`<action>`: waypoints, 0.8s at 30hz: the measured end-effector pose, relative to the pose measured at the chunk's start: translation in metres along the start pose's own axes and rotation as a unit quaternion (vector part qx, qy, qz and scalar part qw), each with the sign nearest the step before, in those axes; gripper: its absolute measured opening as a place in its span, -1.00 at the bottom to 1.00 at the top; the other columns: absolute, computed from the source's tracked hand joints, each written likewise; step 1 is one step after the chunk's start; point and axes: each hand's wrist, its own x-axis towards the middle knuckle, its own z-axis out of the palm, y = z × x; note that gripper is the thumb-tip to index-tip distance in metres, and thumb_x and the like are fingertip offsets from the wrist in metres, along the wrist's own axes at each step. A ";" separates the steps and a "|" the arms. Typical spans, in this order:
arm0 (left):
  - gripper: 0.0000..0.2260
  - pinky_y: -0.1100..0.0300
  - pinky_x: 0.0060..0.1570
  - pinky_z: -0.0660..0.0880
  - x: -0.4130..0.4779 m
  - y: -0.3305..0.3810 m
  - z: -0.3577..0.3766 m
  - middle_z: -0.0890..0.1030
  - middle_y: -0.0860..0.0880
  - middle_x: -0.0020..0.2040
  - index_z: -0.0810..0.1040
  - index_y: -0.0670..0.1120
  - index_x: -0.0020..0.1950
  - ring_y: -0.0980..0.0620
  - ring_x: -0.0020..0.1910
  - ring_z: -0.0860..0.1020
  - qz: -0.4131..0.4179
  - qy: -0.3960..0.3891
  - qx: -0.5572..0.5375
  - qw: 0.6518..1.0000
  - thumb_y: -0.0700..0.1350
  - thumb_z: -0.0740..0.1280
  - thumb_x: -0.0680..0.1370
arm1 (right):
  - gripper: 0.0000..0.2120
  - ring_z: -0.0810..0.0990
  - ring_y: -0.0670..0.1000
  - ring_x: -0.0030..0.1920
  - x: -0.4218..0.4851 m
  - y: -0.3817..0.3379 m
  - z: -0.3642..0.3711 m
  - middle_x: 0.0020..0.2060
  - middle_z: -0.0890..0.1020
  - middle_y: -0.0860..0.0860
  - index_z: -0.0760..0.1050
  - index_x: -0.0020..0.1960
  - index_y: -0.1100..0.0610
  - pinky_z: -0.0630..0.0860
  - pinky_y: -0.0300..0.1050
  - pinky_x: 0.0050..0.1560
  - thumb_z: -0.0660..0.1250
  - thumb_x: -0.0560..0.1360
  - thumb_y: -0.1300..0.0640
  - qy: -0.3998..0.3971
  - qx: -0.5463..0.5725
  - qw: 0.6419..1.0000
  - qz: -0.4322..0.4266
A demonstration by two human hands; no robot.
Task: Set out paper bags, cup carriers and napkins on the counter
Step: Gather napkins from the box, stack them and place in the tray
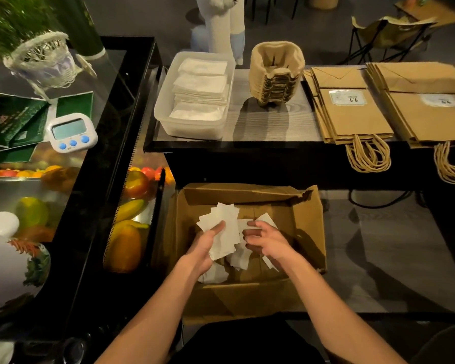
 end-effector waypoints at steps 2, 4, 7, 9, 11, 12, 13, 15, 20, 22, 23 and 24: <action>-0.70 -0.13 0.10 0.62 0.005 -0.005 -0.001 0.65 -0.17 0.21 0.52 -0.03 0.33 -0.22 0.19 0.61 0.012 0.028 0.008 1.000 -0.07 0.42 0.60 | -0.71 0.60 0.05 0.25 0.004 0.009 0.004 0.20 0.62 0.04 0.50 0.24 0.00 0.61 -0.12 0.15 0.37 0.59 0.28 0.038 -0.060 0.997 0.004; -0.67 -0.18 0.19 0.59 0.008 -0.009 -0.002 0.65 -0.13 0.23 0.53 -0.01 0.33 -0.19 0.19 0.61 0.029 0.053 0.028 0.998 -0.12 0.46 0.57 | -0.83 0.61 -0.02 0.20 0.003 0.009 0.008 0.17 0.63 -0.02 0.51 0.20 -0.03 0.59 -0.17 0.09 0.36 0.62 0.09 0.084 -0.051 0.995 -0.013; -0.60 -0.19 0.28 0.54 0.008 -0.012 -0.001 0.65 -0.10 0.22 0.56 -0.01 0.31 -0.15 0.21 0.60 0.055 0.048 0.070 0.995 -0.16 0.54 0.50 | -0.69 0.62 -0.06 0.14 0.000 0.001 0.017 0.14 0.63 -0.06 0.46 0.23 -0.05 0.59 -0.12 0.14 0.38 0.56 -0.14 0.060 -0.054 0.997 -0.019; -0.61 -0.11 0.17 0.60 0.002 -0.010 0.004 0.66 -0.12 0.19 0.56 -0.03 0.30 -0.14 0.16 0.62 0.062 0.030 0.063 0.996 -0.17 0.53 0.50 | -0.65 0.63 0.00 0.14 0.003 -0.003 0.023 0.13 0.62 -0.05 0.45 0.26 -0.07 0.60 -0.10 0.12 0.42 0.54 -0.13 0.063 -0.099 0.993 -0.029; -0.66 -0.11 0.01 0.64 -0.004 -0.007 0.007 0.65 -0.18 0.17 0.54 -0.04 0.31 -0.19 0.12 0.64 0.048 -0.002 -0.003 0.999 -0.09 0.47 0.55 | -0.74 0.62 0.03 0.13 0.007 -0.005 0.026 0.08 0.62 -0.05 0.51 0.22 -0.01 0.55 -0.18 -0.05 0.40 0.58 -0.05 0.102 -0.119 0.987 -0.044; -0.66 -0.12 -0.03 0.64 -0.005 -0.006 0.006 0.63 -0.21 0.19 0.52 -0.04 0.32 -0.22 0.13 0.63 0.041 -0.014 -0.031 0.999 -0.02 0.44 0.57 | -0.78 0.61 0.02 0.11 0.008 -0.006 0.025 0.07 0.62 -0.06 0.53 0.21 0.01 0.51 -0.22 -0.12 0.38 0.60 -0.02 0.123 -0.116 0.984 -0.048; -0.64 -0.12 -0.05 0.63 -0.005 -0.004 0.005 0.62 -0.23 0.20 0.51 -0.04 0.34 -0.24 0.15 0.61 0.038 -0.015 -0.042 0.998 0.04 0.41 0.59 | -0.77 0.59 -0.01 0.11 0.008 -0.006 0.025 0.08 0.61 -0.06 0.54 0.23 0.03 0.49 -0.24 -0.15 0.37 0.61 -0.01 0.141 -0.107 0.983 -0.055; -0.62 -0.16 0.01 0.64 -0.005 -0.003 0.002 0.63 -0.21 0.20 0.50 -0.03 0.36 -0.24 0.18 0.61 0.052 0.000 -0.032 0.998 0.05 0.41 0.58 | -0.71 0.58 -0.05 0.11 0.005 -0.009 0.022 0.15 0.59 -0.07 0.52 0.31 0.04 0.49 -0.26 -0.14 0.36 0.62 0.00 0.166 -0.102 0.978 -0.070; -0.65 -0.16 0.04 0.65 -0.007 0.000 0.001 0.66 -0.17 0.18 0.52 -0.01 0.32 -0.21 0.18 0.64 0.075 0.000 -0.004 0.997 0.04 0.44 0.57 | -0.73 0.55 -0.11 0.11 0.000 -0.022 0.013 0.15 0.60 -0.07 0.53 0.33 0.02 0.49 -0.28 -0.09 0.30 0.65 0.01 0.157 -0.165 0.964 -0.141; -0.63 -0.19 0.06 0.64 -0.008 0.001 0.001 0.67 -0.15 0.18 0.53 -0.01 0.32 -0.19 0.18 0.65 0.076 -0.002 -0.002 0.997 0.02 0.47 0.55 | -0.75 0.54 -0.13 0.07 -0.002 -0.027 0.009 0.12 0.58 -0.09 0.54 0.30 0.01 0.46 -0.29 -0.09 0.29 0.65 0.00 0.132 -0.222 0.953 -0.156; -0.65 -0.20 0.08 0.64 -0.009 0.002 0.002 0.68 -0.13 0.17 0.53 0.00 0.31 -0.17 0.17 0.66 0.077 0.009 0.006 0.997 0.00 0.47 0.56 | -0.75 0.53 -0.13 0.07 -0.002 -0.029 0.008 0.12 0.56 -0.11 0.55 0.29 0.02 0.47 -0.28 -0.05 0.29 0.65 0.00 0.126 -0.249 0.946 -0.164; -0.68 -0.18 0.06 0.65 -0.008 0.002 0.002 0.68 -0.11 0.16 0.53 0.01 0.29 -0.15 0.15 0.66 0.084 0.020 0.016 0.996 -0.03 0.47 0.57 | -0.75 0.52 -0.13 0.08 -0.002 -0.031 0.006 0.14 0.53 -0.12 0.55 0.28 0.03 0.48 -0.25 0.01 0.30 0.65 0.00 0.129 -0.265 0.939 -0.175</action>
